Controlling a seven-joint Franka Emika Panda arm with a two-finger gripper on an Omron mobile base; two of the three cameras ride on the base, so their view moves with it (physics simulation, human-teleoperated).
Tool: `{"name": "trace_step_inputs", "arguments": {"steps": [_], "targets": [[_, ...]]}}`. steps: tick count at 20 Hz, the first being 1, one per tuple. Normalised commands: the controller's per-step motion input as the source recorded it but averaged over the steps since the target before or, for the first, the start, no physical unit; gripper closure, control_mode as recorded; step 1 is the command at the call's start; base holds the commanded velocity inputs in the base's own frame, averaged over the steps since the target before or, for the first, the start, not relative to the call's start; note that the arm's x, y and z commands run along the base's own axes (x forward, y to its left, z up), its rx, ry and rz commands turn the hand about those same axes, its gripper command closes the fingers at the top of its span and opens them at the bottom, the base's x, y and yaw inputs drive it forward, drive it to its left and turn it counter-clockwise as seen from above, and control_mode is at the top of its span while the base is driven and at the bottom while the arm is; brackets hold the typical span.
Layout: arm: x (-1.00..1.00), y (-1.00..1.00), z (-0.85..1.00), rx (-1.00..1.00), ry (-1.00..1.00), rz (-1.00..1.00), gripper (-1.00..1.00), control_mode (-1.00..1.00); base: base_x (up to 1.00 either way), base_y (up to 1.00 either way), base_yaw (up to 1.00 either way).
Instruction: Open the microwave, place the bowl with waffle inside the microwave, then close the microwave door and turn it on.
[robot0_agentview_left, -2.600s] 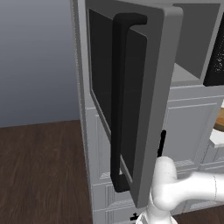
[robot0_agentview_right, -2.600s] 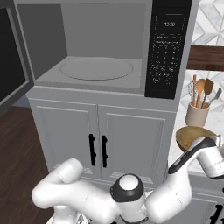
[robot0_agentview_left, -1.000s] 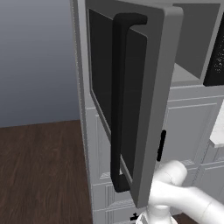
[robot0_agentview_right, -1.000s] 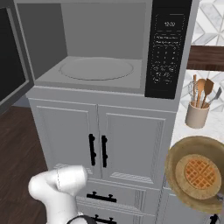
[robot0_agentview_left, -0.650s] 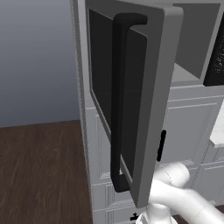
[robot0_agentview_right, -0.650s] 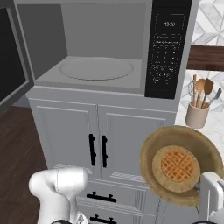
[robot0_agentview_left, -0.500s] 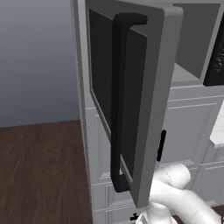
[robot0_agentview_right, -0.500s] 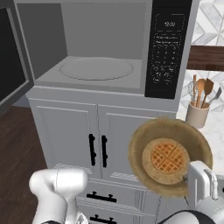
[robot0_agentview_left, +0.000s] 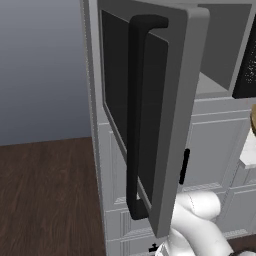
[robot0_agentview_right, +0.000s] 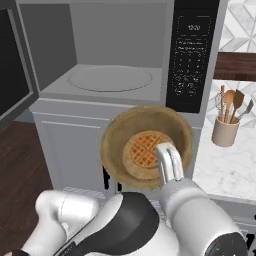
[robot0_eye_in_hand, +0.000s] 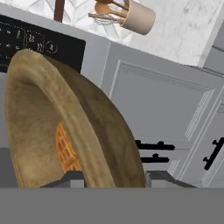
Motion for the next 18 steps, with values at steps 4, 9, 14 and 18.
{"name": "trace_step_inputs", "arguments": {"steps": [4, 9, 14, 18], "targets": [[0.0, 1.0, 0.54, -0.15, 0.04, 0.0, 1.0, -1.0, 0.0, 0.0, 0.0], [0.01, 1.0, 0.57, -0.09, 0.16, 0.0, 1.0, -1.0, 0.0, 0.0, 0.0], [0.34, 0.88, 0.68, 0.0, 0.29, -0.04, 1.0, -1.0, 0.0, 0.0, 0.0], [0.5, 0.67, 0.61, 0.0, 0.28, -0.07, 1.0, -1.0, 0.0, 0.0, 0.0]]}}
